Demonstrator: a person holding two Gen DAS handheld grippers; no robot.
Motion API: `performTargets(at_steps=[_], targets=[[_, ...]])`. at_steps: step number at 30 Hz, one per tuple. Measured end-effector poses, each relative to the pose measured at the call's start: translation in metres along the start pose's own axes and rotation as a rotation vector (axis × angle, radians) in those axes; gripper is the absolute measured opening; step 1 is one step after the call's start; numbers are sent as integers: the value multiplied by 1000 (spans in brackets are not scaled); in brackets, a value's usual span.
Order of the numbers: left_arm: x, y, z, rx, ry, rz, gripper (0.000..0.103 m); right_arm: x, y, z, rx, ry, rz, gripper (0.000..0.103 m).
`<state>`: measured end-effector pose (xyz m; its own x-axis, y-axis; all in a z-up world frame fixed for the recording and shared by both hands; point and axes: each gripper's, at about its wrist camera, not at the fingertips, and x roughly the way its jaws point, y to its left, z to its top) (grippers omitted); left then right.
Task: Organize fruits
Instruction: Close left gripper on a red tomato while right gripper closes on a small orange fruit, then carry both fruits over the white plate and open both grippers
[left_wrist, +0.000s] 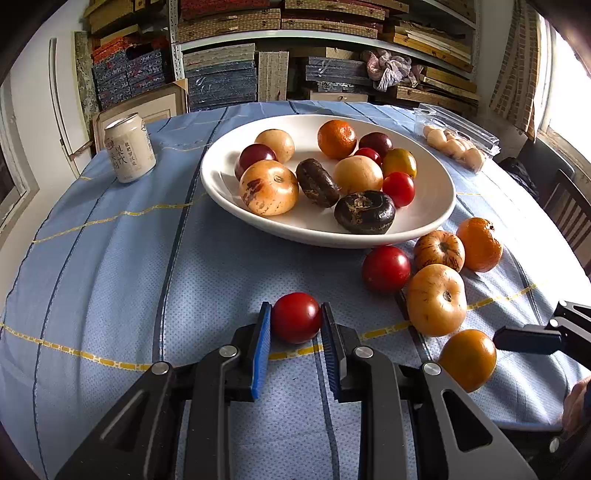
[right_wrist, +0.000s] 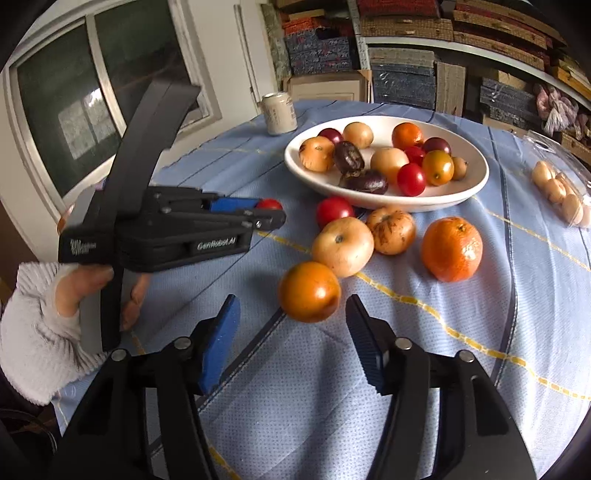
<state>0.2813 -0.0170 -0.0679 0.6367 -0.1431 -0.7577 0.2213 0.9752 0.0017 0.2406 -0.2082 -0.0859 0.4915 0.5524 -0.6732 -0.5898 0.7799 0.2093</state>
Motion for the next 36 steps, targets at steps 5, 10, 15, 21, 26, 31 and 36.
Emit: performTargets(at_steps=[5, 10, 15, 21, 26, 31, 36], targets=[[1, -1, 0, -12, 2, -13, 26, 10, -5, 5, 41, 21, 10, 57], [1, -1, 0, -14, 3, -14, 26, 18, -6, 8, 66, 46, 27, 38], [1, 0, 0, -19, 3, -20, 26, 15, -10, 8, 74, 27, 36, 38], [3, 1, 1, -30, 9, -42, 26, -2, -26, 11, 119, -17, 67, 38], [4, 2, 2, -28, 6, -76, 26, -19, -44, 14, 176, -58, 68, 38], [0, -1, 3, -14, -23, -66, 26, -28, -50, 15, 186, -86, 61, 38], [-7, 0, 4, -18, -47, -63, 26, -30, -59, 14, 224, -105, 43, 38]])
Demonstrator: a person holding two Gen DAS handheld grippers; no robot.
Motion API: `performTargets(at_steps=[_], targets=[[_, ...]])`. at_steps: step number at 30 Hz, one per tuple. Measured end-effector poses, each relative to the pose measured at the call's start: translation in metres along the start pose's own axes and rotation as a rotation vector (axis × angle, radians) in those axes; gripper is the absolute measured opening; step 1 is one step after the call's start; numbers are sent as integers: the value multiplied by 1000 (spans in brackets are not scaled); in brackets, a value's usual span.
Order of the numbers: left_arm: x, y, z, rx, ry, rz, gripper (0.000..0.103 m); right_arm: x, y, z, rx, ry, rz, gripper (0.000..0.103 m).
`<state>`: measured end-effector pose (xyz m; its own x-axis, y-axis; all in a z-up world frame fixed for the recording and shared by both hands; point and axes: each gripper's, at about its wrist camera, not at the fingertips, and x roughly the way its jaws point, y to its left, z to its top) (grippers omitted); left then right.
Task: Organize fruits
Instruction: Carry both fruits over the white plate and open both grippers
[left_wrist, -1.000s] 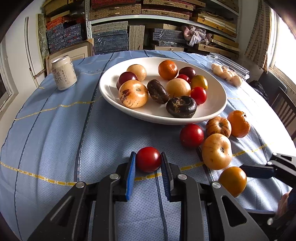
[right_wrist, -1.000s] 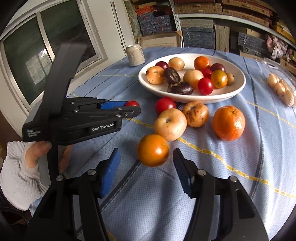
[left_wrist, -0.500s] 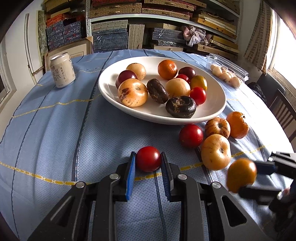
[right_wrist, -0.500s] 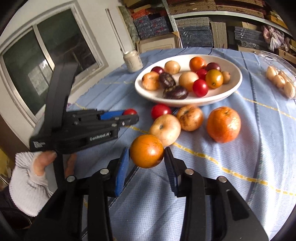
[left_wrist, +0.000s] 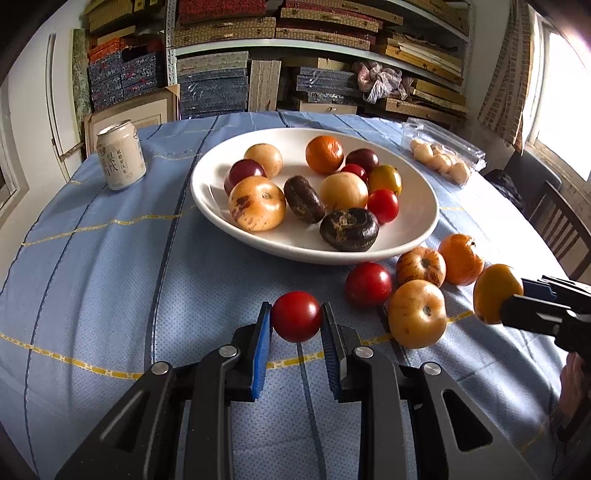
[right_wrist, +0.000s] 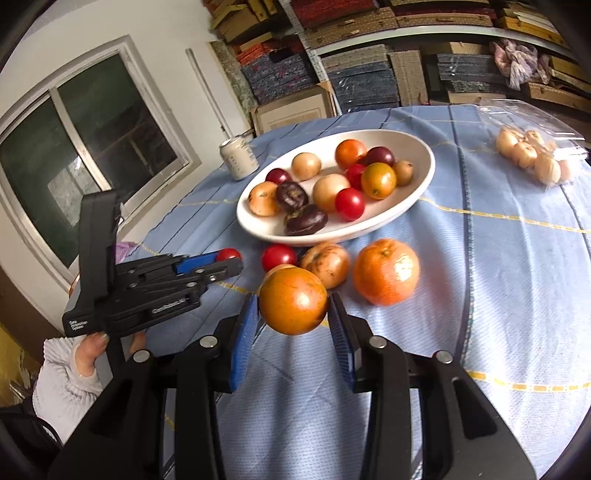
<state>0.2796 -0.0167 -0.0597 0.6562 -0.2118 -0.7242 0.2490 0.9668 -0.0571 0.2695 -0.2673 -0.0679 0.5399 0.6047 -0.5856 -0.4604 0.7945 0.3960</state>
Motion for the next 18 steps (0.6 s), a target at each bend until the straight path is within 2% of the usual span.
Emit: performTargets(at_steps=[10, 14, 18], targets=[[-20, -2, 14, 11, -82, 56, 26, -27, -15, 10, 48, -90, -28, 38], [-17, 3, 40, 10, -73, 57, 26, -30, -15, 27, 33, -111, -58, 38], [-12, 6, 85, -17, -81, 19, 26, -18, -14, 60, 11, -102, -87, 38]])
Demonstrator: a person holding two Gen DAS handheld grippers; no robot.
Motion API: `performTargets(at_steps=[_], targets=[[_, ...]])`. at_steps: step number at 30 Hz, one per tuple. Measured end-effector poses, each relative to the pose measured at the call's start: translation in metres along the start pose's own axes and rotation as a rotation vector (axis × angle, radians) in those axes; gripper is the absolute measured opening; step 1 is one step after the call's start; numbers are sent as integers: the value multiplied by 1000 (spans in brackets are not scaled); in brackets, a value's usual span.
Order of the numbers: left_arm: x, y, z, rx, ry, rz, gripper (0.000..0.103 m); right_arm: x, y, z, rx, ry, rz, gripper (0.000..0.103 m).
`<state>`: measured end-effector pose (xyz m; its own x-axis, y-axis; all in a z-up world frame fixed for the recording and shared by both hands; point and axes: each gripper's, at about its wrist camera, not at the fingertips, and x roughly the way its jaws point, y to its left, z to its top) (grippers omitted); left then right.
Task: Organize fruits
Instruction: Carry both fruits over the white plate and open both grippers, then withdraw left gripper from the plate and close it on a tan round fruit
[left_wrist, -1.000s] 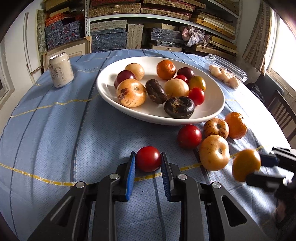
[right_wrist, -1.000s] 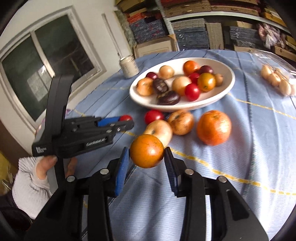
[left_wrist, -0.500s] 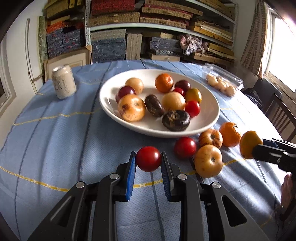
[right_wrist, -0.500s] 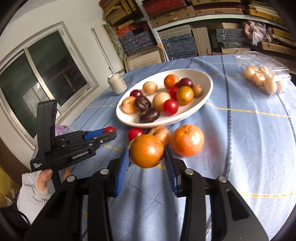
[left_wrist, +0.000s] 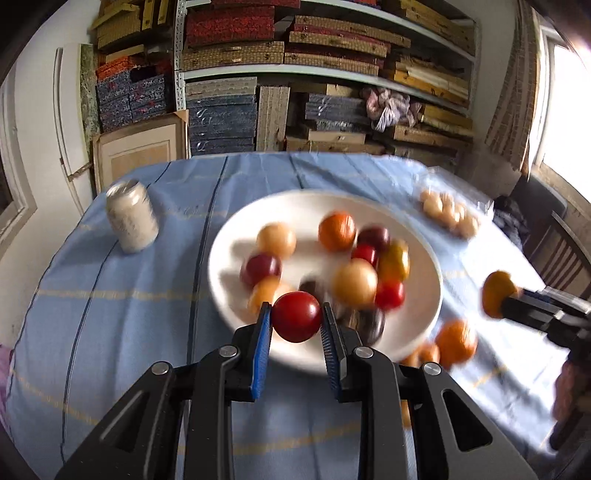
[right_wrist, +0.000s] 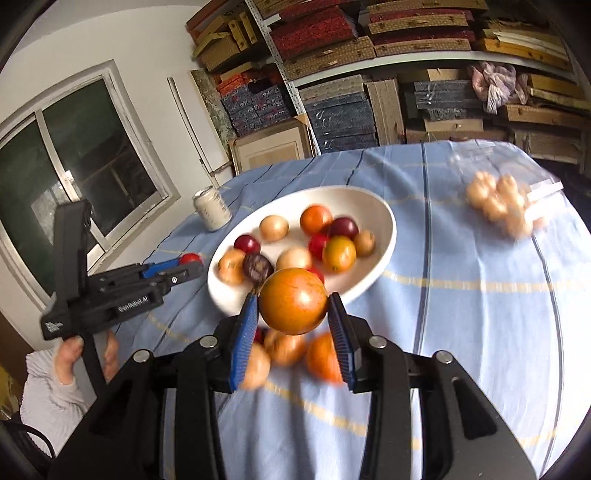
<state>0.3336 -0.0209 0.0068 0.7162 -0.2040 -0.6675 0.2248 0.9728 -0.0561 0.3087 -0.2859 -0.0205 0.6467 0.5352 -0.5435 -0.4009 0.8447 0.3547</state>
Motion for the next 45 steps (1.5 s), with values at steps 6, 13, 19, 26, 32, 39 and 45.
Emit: performTargets(at_steps=[6, 13, 19, 26, 32, 39, 45], targets=[[38, -9, 45, -35, 17, -35, 26, 38, 0, 43, 6, -22, 5, 38], [99, -13, 50, -46, 113, -44, 26, 77, -14, 31, -10, 65, -11, 38], [123, -13, 41, -45, 152, -40, 27, 89, -23, 28, -15, 89, -28, 38], [117, -9, 42, -53, 136, -44, 27, 84, -23, 30, -10, 69, -28, 48], [81, -2, 51, -75, 38, -19, 90, 45, -1, 43, -31, -33, 25, 65], [40, -2, 37, -43, 2, 38, 92, -20, 31, 46, -58, -159, 92, 68], [-19, -18, -12, 76, -85, 129, 93, -60, 27, 3, -35, -214, 52, 89]])
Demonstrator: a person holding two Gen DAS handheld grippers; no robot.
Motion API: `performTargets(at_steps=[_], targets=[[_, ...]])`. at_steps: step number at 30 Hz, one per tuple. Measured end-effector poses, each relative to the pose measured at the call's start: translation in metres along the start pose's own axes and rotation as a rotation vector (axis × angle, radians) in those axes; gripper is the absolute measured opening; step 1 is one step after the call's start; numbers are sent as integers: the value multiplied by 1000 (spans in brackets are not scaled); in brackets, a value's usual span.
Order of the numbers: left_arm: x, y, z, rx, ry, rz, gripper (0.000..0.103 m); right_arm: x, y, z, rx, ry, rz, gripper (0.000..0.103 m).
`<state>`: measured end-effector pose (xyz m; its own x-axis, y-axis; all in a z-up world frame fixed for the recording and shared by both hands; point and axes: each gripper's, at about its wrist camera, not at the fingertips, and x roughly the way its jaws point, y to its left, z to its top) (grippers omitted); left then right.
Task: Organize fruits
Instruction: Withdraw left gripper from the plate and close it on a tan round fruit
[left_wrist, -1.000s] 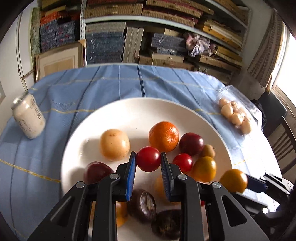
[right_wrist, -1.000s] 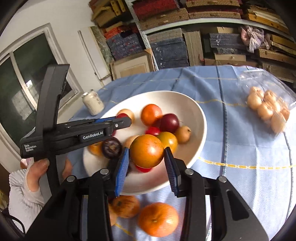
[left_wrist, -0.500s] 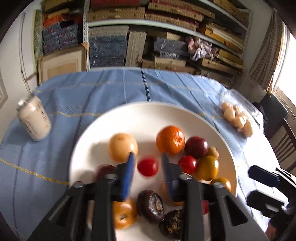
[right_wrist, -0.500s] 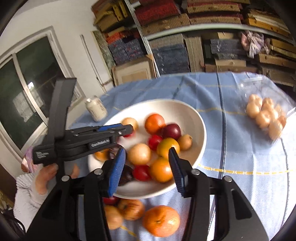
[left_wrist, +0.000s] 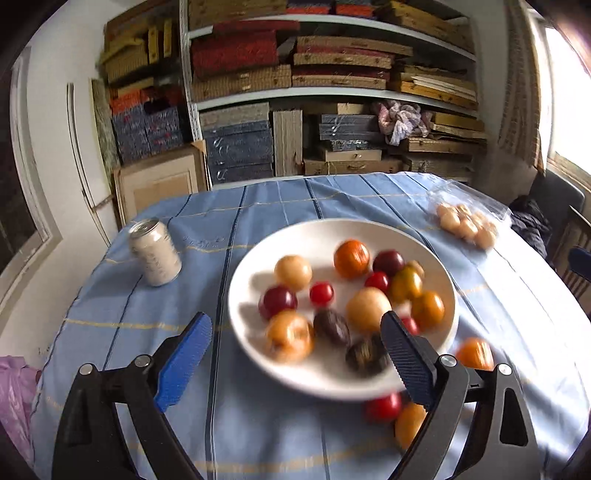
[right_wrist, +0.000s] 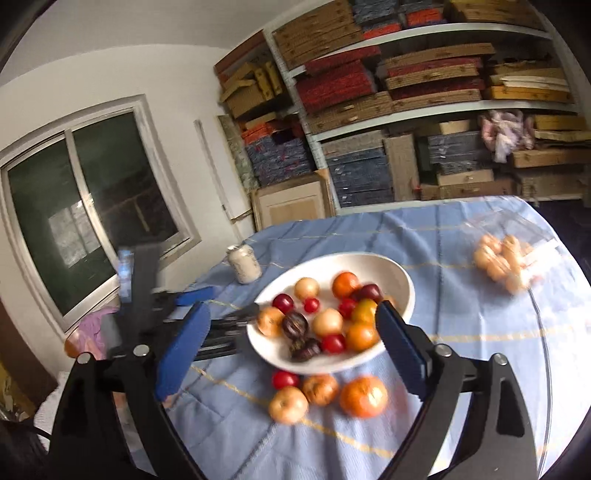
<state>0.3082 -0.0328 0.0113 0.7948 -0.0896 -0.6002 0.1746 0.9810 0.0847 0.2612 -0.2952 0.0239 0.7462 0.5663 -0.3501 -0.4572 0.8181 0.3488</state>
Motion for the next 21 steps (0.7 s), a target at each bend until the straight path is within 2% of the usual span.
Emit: performTargets(at_steps=[5, 9, 15, 18, 21], targets=[[-9, -3, -40, -46, 23, -80, 93, -8, -41, -50, 200, 26, 2, 93], [0, -7, -53, -30, 56, -77, 93, 0, -68, -65, 334, 78, 0, 93], [0, -22, -60, -3, 65, -136, 93, -2, -69, -67, 303, 70, -17, 96], [-7, -37, -60, 45, 37, -141, 93, -4, -76, -68, 307, 58, -67, 96], [-6, -55, -62, 102, 42, -147, 93, 1, -81, -69, 345, 79, -66, 96]])
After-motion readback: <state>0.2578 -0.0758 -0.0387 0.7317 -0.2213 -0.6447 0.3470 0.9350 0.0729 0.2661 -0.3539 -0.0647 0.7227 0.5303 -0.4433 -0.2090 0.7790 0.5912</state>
